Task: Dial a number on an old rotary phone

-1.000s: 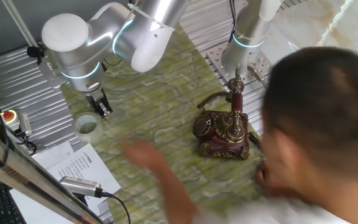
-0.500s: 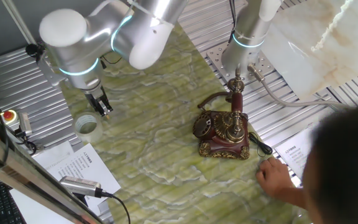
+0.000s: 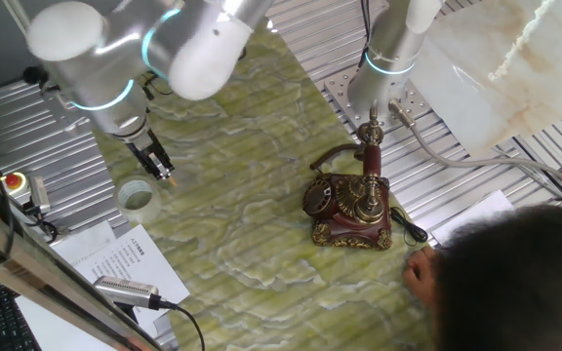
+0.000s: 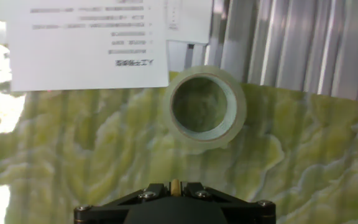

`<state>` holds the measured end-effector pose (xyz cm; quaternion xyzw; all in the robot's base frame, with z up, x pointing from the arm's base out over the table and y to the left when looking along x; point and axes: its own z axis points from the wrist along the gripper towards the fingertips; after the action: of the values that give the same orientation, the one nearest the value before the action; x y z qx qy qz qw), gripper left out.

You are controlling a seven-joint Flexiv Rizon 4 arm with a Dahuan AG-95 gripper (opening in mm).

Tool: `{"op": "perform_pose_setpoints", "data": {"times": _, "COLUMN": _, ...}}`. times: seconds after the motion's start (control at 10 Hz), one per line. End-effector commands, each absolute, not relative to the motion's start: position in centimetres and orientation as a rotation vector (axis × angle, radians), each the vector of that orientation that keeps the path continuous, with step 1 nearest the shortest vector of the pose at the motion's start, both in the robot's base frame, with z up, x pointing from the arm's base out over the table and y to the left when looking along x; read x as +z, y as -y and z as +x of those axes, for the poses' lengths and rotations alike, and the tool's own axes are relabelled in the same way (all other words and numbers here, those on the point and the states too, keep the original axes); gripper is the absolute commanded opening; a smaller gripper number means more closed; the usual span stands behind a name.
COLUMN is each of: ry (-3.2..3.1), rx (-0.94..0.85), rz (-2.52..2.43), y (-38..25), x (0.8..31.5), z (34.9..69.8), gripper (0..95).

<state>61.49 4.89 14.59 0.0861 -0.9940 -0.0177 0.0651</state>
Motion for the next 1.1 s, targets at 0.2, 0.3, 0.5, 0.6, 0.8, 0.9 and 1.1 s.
{"op": "perform_pose_setpoints", "data": {"times": 0.2, "ry": 2.939, "rx": -0.084, "rz": 0.241, "y": -6.7, "x": 15.7, "z": 60.6, "gripper": 0.0}}
{"op": "perform_pose_setpoints", "data": {"times": 0.3, "ry": 2.921, "rx": -0.114, "rz": 0.241, "y": -7.1, "x": 16.1, "z": 60.4, "gripper": 0.0}}
{"op": "perform_pose_setpoints", "data": {"times": 0.5, "ry": 2.881, "rx": -0.152, "rz": 0.248, "y": -8.3, "x": 16.7, "z": 59.7, "gripper": 0.0}}
{"op": "perform_pose_setpoints", "data": {"times": 0.6, "ry": 2.874, "rx": -0.157, "rz": 0.246, "y": -8.6, "x": 16.7, "z": 59.5, "gripper": 0.0}}
{"op": "perform_pose_setpoints", "data": {"times": 0.8, "ry": 2.831, "rx": -0.183, "rz": 0.233, "y": -10.3, "x": 17.0, "z": 58.5, "gripper": 0.0}}
{"op": "perform_pose_setpoints", "data": {"times": 0.9, "ry": 2.827, "rx": -0.185, "rz": 0.233, "y": -10.5, "x": 17.0, "z": 58.2, "gripper": 0.0}}
{"op": "perform_pose_setpoints", "data": {"times": 1.1, "ry": 2.809, "rx": -0.264, "rz": 0.199, "y": -11.6, "x": 16.3, "z": 55.8, "gripper": 0.0}}
